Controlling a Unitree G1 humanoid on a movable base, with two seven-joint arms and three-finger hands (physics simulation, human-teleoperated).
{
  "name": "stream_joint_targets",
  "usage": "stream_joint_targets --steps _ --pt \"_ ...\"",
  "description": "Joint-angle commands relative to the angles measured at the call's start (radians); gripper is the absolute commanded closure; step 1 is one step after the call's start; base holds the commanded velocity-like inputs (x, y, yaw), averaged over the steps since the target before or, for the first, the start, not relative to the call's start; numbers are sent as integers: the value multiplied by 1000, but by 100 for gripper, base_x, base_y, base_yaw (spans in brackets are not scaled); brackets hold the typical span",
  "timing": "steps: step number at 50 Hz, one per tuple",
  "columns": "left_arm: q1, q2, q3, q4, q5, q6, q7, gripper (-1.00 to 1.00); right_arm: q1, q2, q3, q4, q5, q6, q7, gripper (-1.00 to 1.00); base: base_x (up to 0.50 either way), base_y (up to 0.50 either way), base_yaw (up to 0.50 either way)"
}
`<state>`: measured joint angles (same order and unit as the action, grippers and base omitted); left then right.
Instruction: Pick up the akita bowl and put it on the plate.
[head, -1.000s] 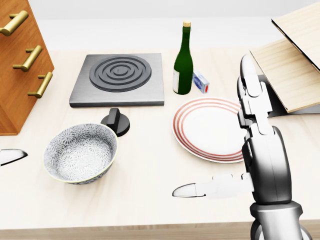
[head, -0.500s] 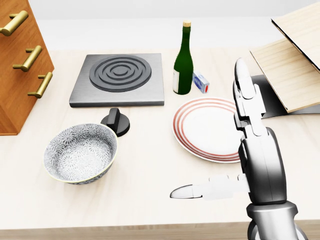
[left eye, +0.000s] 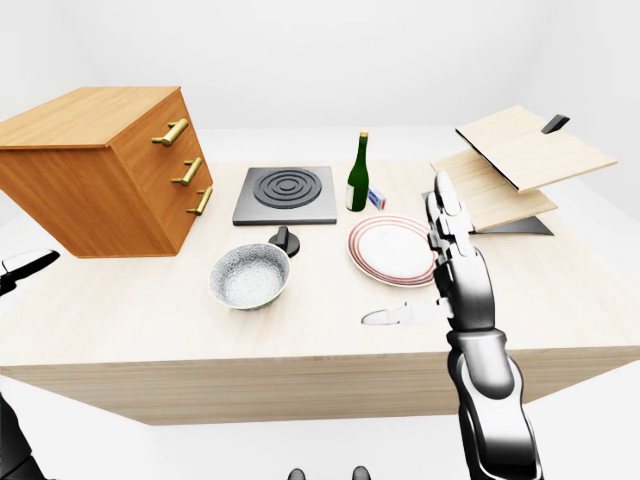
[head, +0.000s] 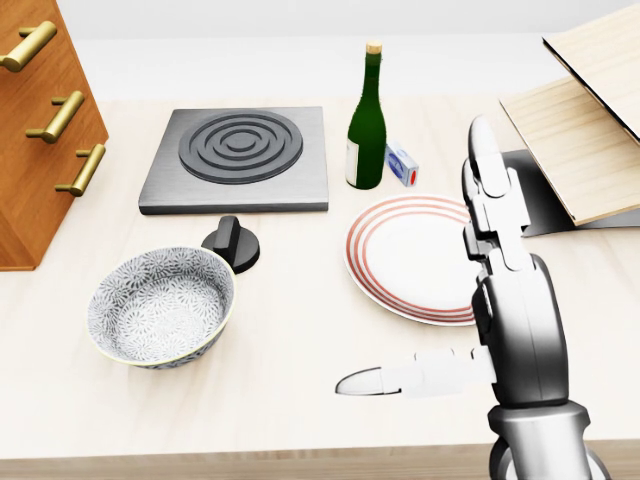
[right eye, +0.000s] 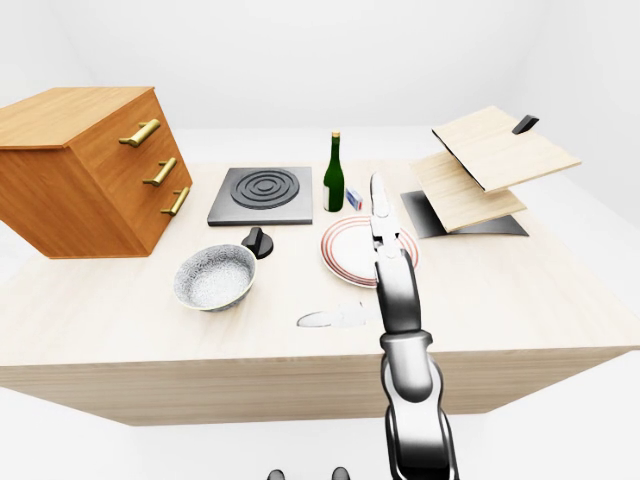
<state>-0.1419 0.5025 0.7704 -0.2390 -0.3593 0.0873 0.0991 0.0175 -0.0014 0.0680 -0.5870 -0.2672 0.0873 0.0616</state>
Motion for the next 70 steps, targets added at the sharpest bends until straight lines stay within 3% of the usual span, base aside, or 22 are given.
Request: stream_joint_targets --steps 1,12,42,70 --pt "6 30 34 32 -23 0 10 -100 -9 2 -1 3 26 0 -6 -100 0 0 0" --pt "11 50 60 60 -34 0 10 -100 -14 -2 5 -9 -9 0 -11 -100 0 0 0" --pt "69 161 208 274 -34 0 18 -100 -13 0 11 -17 -21 0 -6 -100 0 0 0" --pt "69 153 205 249 12 0 38 -100 -15 5 7 -13 -8 0 -29 -100 0 0 0"
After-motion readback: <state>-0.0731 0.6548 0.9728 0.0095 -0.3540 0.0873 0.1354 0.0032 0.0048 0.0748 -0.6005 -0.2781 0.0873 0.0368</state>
